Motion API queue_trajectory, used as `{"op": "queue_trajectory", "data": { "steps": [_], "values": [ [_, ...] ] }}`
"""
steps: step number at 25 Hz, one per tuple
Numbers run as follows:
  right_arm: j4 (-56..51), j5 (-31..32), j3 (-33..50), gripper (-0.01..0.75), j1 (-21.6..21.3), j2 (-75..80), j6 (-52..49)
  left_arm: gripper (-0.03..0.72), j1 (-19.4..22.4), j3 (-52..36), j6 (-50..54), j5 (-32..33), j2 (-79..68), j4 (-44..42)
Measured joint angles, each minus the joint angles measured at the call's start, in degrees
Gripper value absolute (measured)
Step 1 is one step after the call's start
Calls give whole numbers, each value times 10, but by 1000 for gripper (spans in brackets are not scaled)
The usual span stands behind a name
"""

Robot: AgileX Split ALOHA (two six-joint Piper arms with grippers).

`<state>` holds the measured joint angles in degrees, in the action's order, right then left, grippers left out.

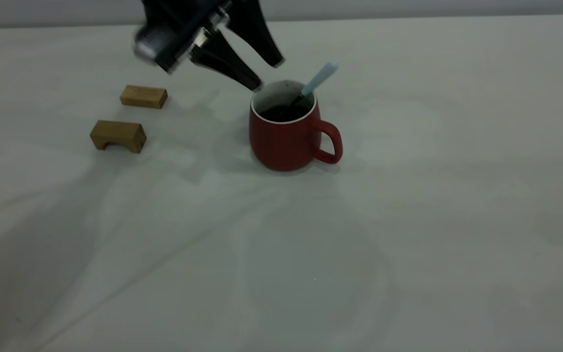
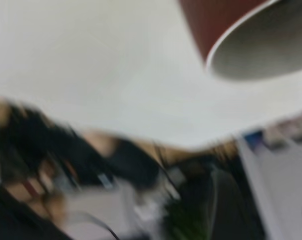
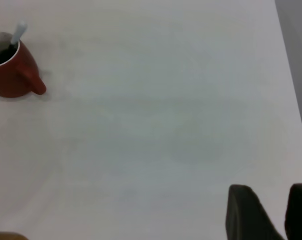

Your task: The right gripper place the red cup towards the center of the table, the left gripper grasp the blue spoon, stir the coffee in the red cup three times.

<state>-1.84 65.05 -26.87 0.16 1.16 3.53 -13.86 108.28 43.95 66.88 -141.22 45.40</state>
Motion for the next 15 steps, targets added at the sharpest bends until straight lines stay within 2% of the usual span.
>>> {"op": "queue_trajectory", "data": {
  "steps": [7, 9, 11, 13, 15],
  "values": [
    [0, 0, 0, 238, 0, 0, 0, 439, 0, 38, -13, 0, 130, -210],
    [0, 0, 0, 238, 0, 0, 0, 439, 0, 38, -82, 0, 182, -273],
    [0, 0, 0, 238, 0, 0, 0, 439, -1, 38, -200, 0, 232, -327],
    [0, 0, 0, 238, 0, 0, 0, 439, -2, 39, -309, 0, 284, -354],
    [0, 0, 0, 238, 0, 0, 0, 439, -5, 37, -375, 0, 328, -359]
  ]
}}
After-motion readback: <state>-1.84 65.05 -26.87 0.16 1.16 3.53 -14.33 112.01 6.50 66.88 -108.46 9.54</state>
